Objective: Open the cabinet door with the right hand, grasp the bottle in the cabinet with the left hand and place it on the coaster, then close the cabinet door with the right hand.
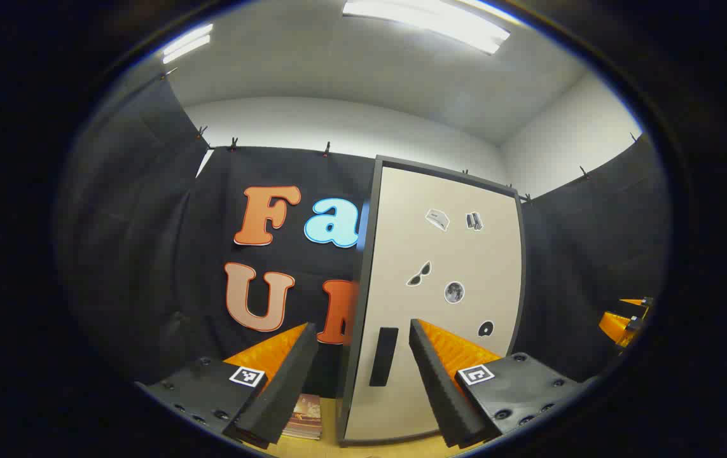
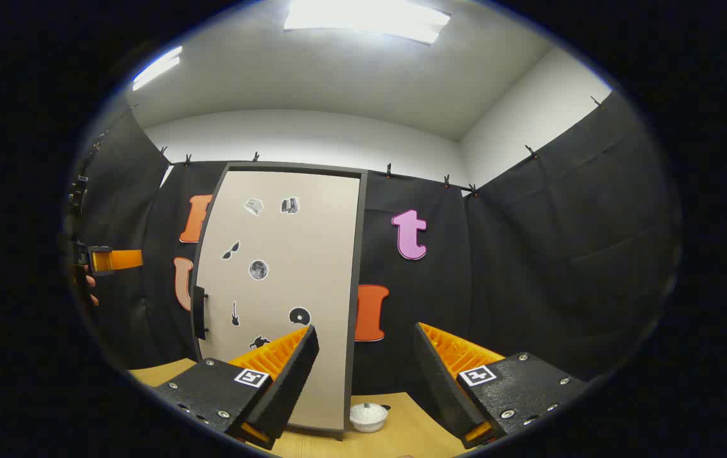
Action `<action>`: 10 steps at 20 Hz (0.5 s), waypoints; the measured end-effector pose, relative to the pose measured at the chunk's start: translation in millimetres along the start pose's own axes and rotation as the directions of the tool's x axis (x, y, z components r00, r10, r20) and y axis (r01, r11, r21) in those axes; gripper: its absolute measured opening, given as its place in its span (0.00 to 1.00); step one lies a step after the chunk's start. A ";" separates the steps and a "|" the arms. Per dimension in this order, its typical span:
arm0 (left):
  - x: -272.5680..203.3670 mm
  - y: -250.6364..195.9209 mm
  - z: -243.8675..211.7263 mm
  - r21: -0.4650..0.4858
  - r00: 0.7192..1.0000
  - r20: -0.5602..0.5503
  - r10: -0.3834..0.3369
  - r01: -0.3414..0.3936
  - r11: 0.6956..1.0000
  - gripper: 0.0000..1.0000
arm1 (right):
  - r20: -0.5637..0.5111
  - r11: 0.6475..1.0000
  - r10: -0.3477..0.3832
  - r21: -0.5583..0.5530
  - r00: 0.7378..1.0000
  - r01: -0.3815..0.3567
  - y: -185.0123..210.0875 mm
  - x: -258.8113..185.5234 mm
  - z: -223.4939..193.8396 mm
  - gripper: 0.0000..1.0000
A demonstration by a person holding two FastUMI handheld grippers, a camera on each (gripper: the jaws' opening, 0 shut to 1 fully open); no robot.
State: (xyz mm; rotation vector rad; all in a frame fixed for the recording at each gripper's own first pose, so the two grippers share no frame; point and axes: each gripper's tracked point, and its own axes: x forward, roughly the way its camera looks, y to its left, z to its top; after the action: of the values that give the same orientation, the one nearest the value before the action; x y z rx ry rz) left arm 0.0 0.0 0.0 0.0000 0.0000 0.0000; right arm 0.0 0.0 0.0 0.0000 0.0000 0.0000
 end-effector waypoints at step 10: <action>-1.4 -1.5 2.5 0.050 1.000 0.008 -0.024 0.024 0.998 0.94 | -0.038 1.000 0.006 0.002 0.999 -0.006 10.1 1.6 -1.9 0.95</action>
State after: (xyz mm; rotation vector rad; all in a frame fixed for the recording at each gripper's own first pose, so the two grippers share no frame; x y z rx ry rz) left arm -1.4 -1.5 2.5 0.0499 -0.0086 -0.0243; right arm 1.6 10.1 -1.9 0.0021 0.0380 0.0060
